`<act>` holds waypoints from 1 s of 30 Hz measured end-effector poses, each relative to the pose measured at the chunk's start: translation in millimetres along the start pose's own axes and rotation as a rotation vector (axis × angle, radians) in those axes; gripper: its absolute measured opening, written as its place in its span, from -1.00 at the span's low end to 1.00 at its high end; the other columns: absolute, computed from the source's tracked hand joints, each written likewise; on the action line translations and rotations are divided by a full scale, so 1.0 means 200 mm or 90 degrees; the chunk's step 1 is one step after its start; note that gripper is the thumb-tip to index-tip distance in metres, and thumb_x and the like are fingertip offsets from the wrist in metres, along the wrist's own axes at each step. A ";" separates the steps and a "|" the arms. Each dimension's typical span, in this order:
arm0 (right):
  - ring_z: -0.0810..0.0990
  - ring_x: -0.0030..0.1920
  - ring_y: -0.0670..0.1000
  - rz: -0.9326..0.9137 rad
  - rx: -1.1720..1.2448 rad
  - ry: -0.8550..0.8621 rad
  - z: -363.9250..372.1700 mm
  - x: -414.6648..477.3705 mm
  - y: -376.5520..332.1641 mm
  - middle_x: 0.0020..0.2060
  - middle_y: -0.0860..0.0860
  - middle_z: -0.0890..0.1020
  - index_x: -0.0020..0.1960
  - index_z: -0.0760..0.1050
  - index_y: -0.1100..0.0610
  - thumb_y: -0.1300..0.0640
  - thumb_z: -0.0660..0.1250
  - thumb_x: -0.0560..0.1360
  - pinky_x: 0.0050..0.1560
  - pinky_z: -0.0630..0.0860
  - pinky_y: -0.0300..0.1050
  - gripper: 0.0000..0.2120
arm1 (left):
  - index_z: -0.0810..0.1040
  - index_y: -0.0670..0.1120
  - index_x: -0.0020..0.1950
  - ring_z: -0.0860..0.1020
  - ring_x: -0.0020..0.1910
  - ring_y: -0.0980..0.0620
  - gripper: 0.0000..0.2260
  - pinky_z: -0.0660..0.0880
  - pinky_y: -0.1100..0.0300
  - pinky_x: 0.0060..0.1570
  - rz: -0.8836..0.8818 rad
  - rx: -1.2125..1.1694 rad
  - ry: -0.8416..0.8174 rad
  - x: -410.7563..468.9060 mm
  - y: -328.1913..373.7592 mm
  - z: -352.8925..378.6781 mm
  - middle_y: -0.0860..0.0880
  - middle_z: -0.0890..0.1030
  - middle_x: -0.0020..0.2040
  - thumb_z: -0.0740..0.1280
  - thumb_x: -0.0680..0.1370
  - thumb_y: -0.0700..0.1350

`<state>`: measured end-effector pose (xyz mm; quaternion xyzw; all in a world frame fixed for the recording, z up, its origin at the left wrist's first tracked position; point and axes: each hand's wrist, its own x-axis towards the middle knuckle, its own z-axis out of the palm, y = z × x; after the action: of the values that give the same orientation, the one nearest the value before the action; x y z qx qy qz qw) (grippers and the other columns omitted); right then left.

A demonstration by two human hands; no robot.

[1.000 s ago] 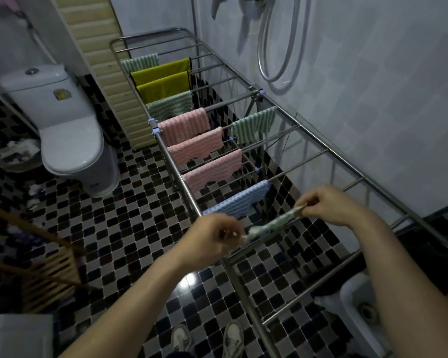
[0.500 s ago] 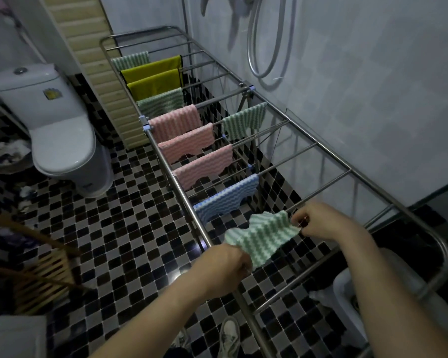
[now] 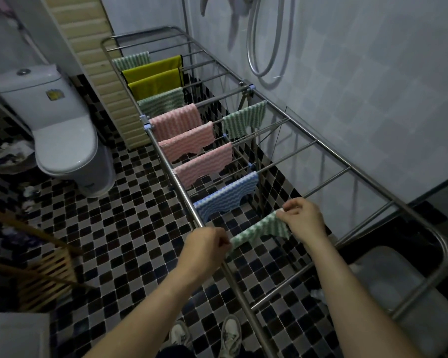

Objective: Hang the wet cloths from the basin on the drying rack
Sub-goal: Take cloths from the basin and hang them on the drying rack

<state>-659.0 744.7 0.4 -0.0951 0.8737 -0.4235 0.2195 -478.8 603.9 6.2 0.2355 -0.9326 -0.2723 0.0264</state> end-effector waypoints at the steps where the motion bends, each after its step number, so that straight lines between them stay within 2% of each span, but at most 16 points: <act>1: 0.58 -0.18 0.00 -0.002 0.007 0.006 0.00 0.00 0.01 -0.25 -0.02 0.58 -0.06 0.52 0.12 0.14 0.46 0.44 -0.26 0.43 -0.19 -0.85 | 0.63 0.00 -0.07 0.51 -0.21 0.20 -0.96 0.41 0.41 -0.15 0.012 0.007 0.005 0.00 0.00 0.00 0.09 0.63 -0.14 0.38 0.53 -0.10; 4: 0.59 -0.20 0.02 -0.012 -0.006 0.026 -0.02 0.00 0.02 -0.28 0.01 0.59 -0.08 0.53 0.11 0.15 0.47 0.43 -0.29 0.42 -0.21 -0.86 | 0.61 -0.01 -0.14 0.45 -0.24 0.19 -0.93 0.31 0.48 -0.25 0.041 0.036 0.015 -0.02 0.00 0.00 0.11 0.55 -0.19 0.37 0.51 -0.16; 7: 0.58 -0.15 -0.02 -0.056 -0.095 0.015 -0.05 0.00 0.03 -0.15 0.04 0.60 -0.01 0.54 0.07 0.17 0.45 0.44 -0.25 0.44 -0.24 -0.84 | 0.61 0.00 -0.11 0.42 -0.23 0.20 -0.94 0.33 0.43 -0.21 0.056 0.047 0.020 -0.02 -0.01 0.01 0.12 0.53 -0.18 0.36 0.52 -0.15; 10: 0.50 0.08 0.00 -0.159 -0.229 0.003 -0.05 0.00 0.02 0.12 0.01 0.49 0.23 0.52 0.00 0.18 0.39 0.48 -0.05 0.45 -0.21 -0.67 | 0.59 0.00 -0.03 0.48 -0.18 0.20 -0.93 0.38 0.41 -0.17 0.028 0.033 0.015 -0.02 -0.01 0.02 0.11 0.58 -0.12 0.32 0.56 -0.05; 12: 0.45 0.16 0.03 -0.234 -0.285 -0.029 -0.03 0.00 0.00 0.19 0.02 0.44 0.31 0.50 0.03 0.20 0.33 0.53 0.08 0.44 -0.18 -0.64 | 0.58 0.00 -0.01 0.54 -0.17 0.16 -0.88 0.49 0.30 -0.14 0.001 0.032 0.015 -0.02 0.00 0.02 0.08 0.61 -0.12 0.29 0.58 0.00; 15: 0.42 0.21 0.04 -0.319 -0.400 -0.091 -0.01 0.00 -0.03 0.20 0.02 0.47 0.30 0.53 0.09 0.20 0.27 0.57 0.24 0.42 -0.11 -0.69 | 0.60 0.01 -0.03 0.50 -0.23 0.18 -0.89 0.42 0.33 -0.19 0.003 0.047 0.019 -0.01 0.00 0.01 0.07 0.63 -0.14 0.30 0.57 -0.02; 21: 0.45 0.13 0.02 -0.387 -0.507 -0.105 -0.03 0.03 -0.04 0.15 0.01 0.57 0.24 0.58 0.09 0.17 0.30 0.56 0.10 0.38 -0.19 -0.73 | 0.56 0.02 -0.12 0.46 -0.19 0.17 -0.96 0.40 0.36 -0.14 0.029 0.065 0.028 -0.01 0.00 0.02 0.11 0.52 -0.16 0.37 0.53 -0.06; 25: 0.47 0.05 0.02 -0.396 -0.510 -0.100 -0.05 0.04 -0.04 0.05 0.01 0.60 0.13 0.62 0.10 0.30 0.33 0.50 -0.03 0.38 -0.20 -0.75 | 0.51 0.02 -0.14 0.43 -0.23 0.16 -0.90 0.35 0.34 -0.18 0.035 0.069 0.028 -0.01 0.00 0.00 0.13 0.46 -0.23 0.32 0.56 -0.02; 30: 0.46 0.02 0.02 -0.388 -0.561 -0.076 -0.02 0.03 -0.07 -0.02 0.00 0.60 0.09 0.60 0.09 0.30 0.35 0.48 -0.08 0.33 -0.23 -0.77 | 0.51 -0.01 -0.14 0.43 -0.25 0.15 -0.92 0.44 0.29 -0.15 0.048 0.060 0.008 0.00 0.00 -0.01 0.13 0.46 -0.24 0.31 0.56 -0.09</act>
<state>-665.5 737.4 11.1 -0.4511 0.8876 -0.0550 0.0753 -477.7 602.8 8.4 0.2029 -0.9523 -0.2256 0.0315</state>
